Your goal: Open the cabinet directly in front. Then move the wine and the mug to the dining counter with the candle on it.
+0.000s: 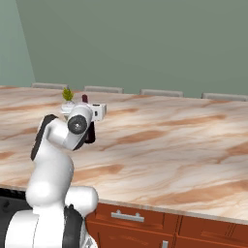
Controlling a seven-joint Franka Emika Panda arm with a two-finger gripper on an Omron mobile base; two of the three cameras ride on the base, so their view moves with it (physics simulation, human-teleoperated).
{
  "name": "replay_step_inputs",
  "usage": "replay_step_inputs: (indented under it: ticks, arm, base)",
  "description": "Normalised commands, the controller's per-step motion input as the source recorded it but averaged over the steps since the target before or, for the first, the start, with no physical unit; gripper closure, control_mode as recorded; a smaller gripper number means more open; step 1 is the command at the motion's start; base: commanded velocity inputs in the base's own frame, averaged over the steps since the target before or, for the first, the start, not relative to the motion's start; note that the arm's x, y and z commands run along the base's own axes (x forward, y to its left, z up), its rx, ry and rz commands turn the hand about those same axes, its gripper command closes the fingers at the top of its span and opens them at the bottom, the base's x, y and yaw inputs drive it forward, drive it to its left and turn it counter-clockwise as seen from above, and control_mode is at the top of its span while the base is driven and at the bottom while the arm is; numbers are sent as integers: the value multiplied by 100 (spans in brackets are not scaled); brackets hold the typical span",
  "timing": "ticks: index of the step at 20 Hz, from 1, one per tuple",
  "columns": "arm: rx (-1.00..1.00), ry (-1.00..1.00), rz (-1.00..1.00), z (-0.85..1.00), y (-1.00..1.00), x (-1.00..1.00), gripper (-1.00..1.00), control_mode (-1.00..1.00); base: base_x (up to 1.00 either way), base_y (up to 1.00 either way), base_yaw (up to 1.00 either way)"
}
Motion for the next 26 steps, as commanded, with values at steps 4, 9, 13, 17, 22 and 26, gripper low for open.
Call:
replay_step_inputs:
  ticks: [4, 9, 13, 17, 22, 26]
  arm:
    - [0, 0, 1, -11, 0, 35, 100, -100]
    - [0, 0, 1, -18, 0, 27, 100, -100]
    - [0, 0, 1, -19, 0, 19, 100, -100]
    - [0, 0, 1, -13, 0, 6, 100, -100]
    - [0, 0, 1, -2, -1, 0, 100, -100]
    - [0, 0, 0, -1, 0, 2, 100, -100]
  base:
    - [0, 0, 0]
    - [0, 0, 0]
    - [0, 0, 0]
    - [0, 0, 0]
    - [0, 0, 0]
    - [0, 0, 0]
